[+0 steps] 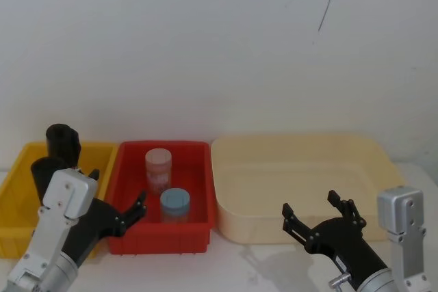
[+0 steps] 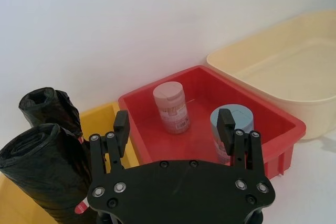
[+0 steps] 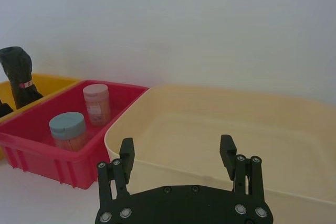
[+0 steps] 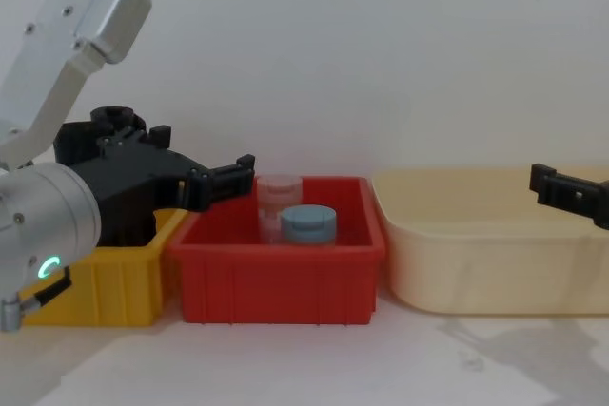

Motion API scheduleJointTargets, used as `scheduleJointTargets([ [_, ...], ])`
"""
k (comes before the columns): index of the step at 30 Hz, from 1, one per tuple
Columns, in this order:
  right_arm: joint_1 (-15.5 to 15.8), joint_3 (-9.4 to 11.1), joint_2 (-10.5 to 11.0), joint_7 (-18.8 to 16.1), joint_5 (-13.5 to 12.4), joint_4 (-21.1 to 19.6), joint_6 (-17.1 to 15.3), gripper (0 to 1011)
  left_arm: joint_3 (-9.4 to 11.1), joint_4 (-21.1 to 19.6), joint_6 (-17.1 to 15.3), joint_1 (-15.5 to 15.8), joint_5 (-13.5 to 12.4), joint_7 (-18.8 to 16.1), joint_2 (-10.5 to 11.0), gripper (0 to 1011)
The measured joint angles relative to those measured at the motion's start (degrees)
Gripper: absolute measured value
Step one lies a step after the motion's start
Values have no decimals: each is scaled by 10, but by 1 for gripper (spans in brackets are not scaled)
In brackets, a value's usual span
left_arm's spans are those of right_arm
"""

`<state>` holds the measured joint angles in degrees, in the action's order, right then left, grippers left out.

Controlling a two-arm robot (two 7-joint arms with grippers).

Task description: Pick up the garbage bag with the one hand and transfer it to the other hand.

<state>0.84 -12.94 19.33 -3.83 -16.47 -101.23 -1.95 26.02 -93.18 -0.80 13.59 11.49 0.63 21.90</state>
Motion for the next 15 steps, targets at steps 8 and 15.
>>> scheduleJointTargets([
  [8, 0, 0, 0, 0, 0, 0, 0, 1002, -4, -4, 0, -5, 1, 1, 2, 1001],
  [15, 0, 0, 0, 0, 0, 0, 0, 1001, -20, -26, 1, -28, 13, 5, 16, 1002],
])
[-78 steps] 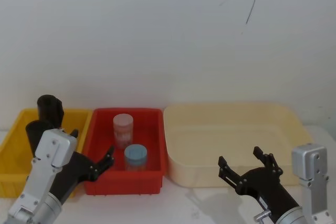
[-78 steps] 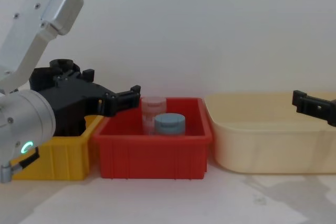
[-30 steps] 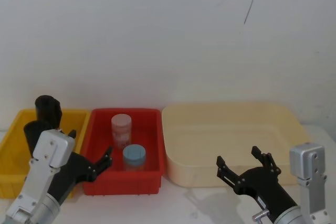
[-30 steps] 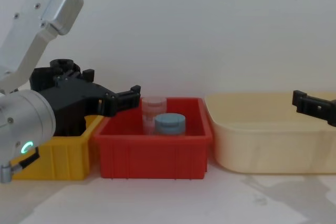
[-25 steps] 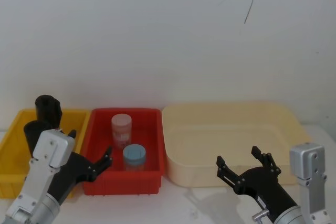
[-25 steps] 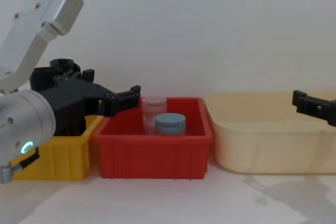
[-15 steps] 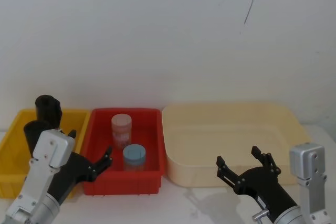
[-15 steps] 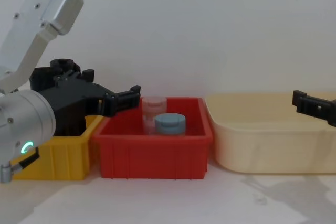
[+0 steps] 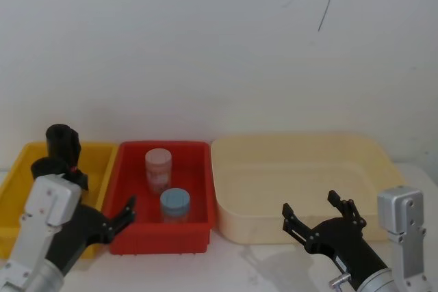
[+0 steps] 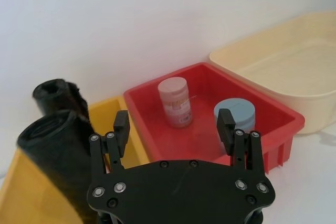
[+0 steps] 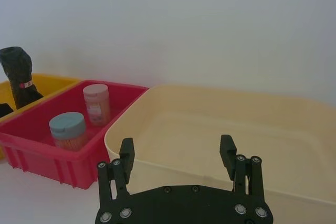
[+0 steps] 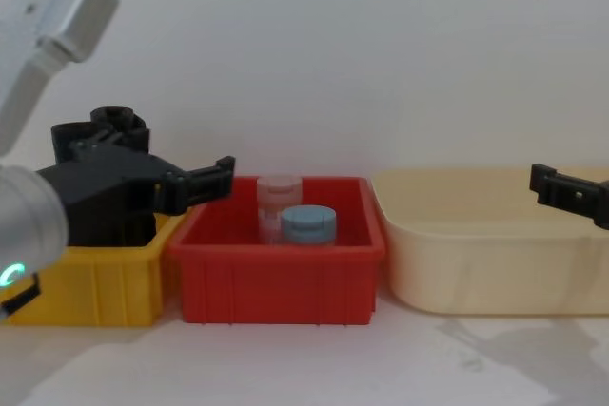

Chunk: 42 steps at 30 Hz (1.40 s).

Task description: Pick up the garbage bag with the one hand and transfer it to the other hand.

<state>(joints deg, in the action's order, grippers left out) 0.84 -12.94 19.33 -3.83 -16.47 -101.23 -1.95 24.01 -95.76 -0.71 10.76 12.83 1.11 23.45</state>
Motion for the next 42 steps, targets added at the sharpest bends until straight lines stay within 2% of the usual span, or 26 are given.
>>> scheduleJointTargets([
  [11, 0, 0, 0, 0, 0, 0, 0, 1001, -49, -46, -4, -55, 40, 9, 32, 1002],
  [19, 0, 0, 0, 0, 0, 0, 0, 1001, -80, -61, -22, -73, 63, 10, 44, 1002],
  [29, 0, 0, 0, 0, 0, 0, 0, 1002, -103, -49, -49, -60, 86, 20, 48, 1001],
  [42, 0, 0, 0, 0, 0, 0, 0, 1001, -100, -4, -71, -20, 92, 41, 38, 1002],
])
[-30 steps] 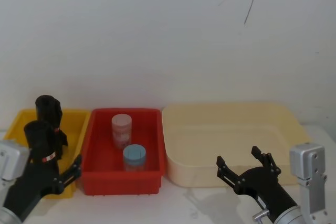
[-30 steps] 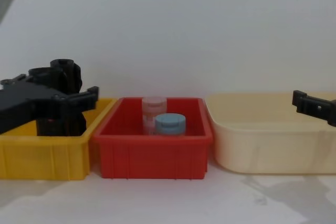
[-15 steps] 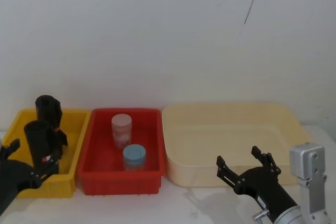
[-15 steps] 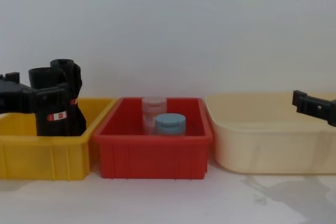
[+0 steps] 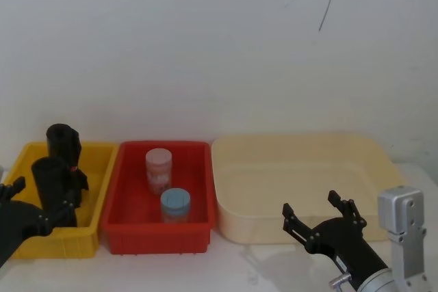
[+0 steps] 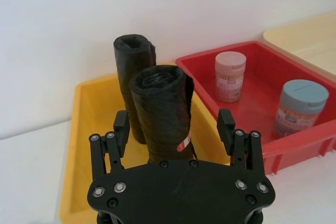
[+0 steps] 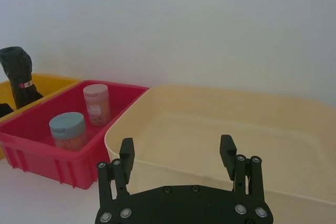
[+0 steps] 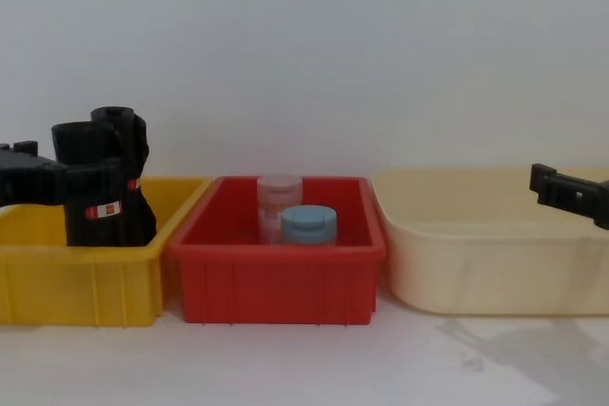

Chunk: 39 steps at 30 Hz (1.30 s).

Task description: Pick up the garbage bag with the one hand and transfer it to the other hand.

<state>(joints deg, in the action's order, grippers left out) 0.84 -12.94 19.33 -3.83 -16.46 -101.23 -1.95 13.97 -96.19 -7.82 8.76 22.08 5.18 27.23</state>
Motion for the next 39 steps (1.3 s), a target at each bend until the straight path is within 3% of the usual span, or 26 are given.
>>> scheduleJointTargets([
  [13, 0, 0, 0, 0, 0, 0, 0, 1001, 15, 64, -8, 51, -14, 10, -22, 1001],
  [24, 0, 0, 0, 0, 0, 0, 0, 1001, 22, 95, -12, 77, -25, 11, -35, 992],
  [36, 0, 0, 0, 0, 0, 0, 0, 1001, 25, 109, -14, 88, -31, 12, -40, 723],
  [39, 0, 0, 0, 0, 0, 0, 0, 1001, 26, 111, -14, 90, -31, 12, -41, 607],
])
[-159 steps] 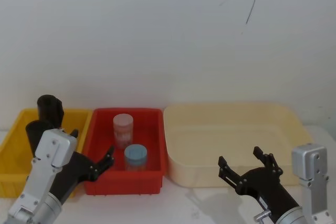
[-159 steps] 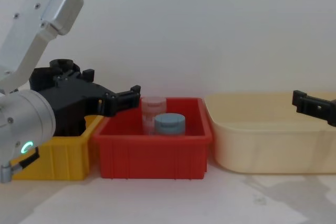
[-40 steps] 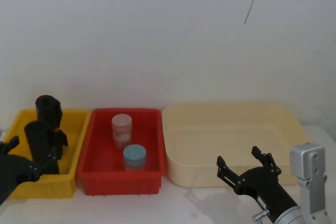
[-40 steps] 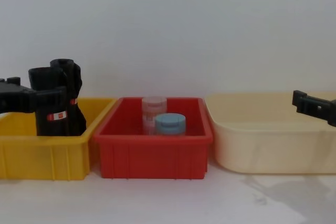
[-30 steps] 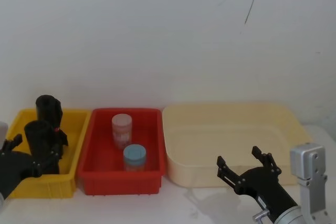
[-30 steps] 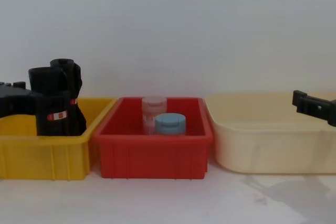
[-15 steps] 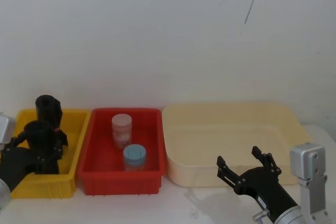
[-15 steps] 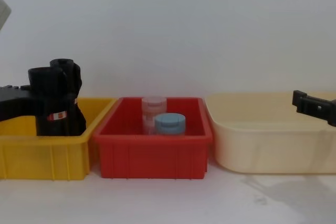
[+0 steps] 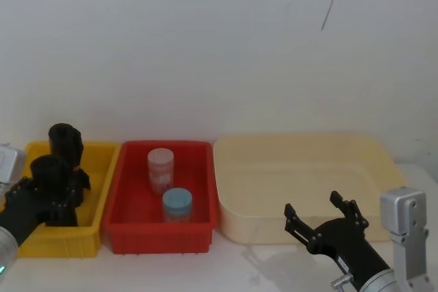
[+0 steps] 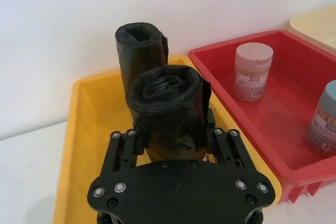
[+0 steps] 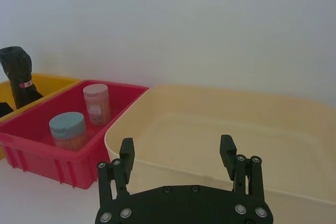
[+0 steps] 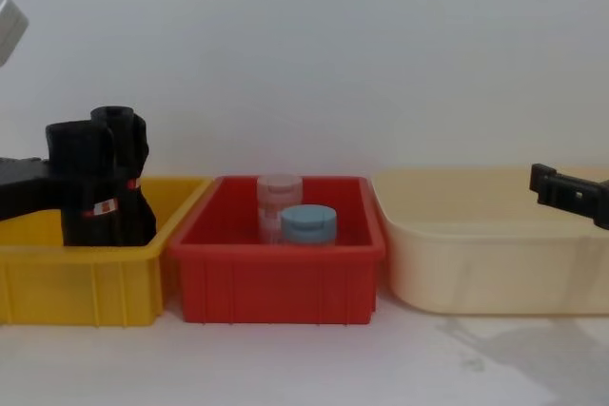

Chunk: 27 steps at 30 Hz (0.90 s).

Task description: Pick up the garbage bag with the one hand and transfer it to the other hand.

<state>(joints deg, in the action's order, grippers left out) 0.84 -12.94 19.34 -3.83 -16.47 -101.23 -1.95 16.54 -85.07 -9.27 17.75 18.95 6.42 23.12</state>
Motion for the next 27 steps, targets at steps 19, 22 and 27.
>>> scheduleJointTargets([
  [19, 0, 0, 0, 0, 0, 0, 0, 1001, -11, -51, -16, 4, 1, 18, 12, 463],
  [22, 0, 0, 0, 0, 0, 0, 0, 1001, -15, -69, -26, 16, 7, 29, 14, 446],
  [27, 0, 0, 0, 0, 0, 0, 0, 1001, -17, -86, -41, 40, 17, 45, 13, 427],
])
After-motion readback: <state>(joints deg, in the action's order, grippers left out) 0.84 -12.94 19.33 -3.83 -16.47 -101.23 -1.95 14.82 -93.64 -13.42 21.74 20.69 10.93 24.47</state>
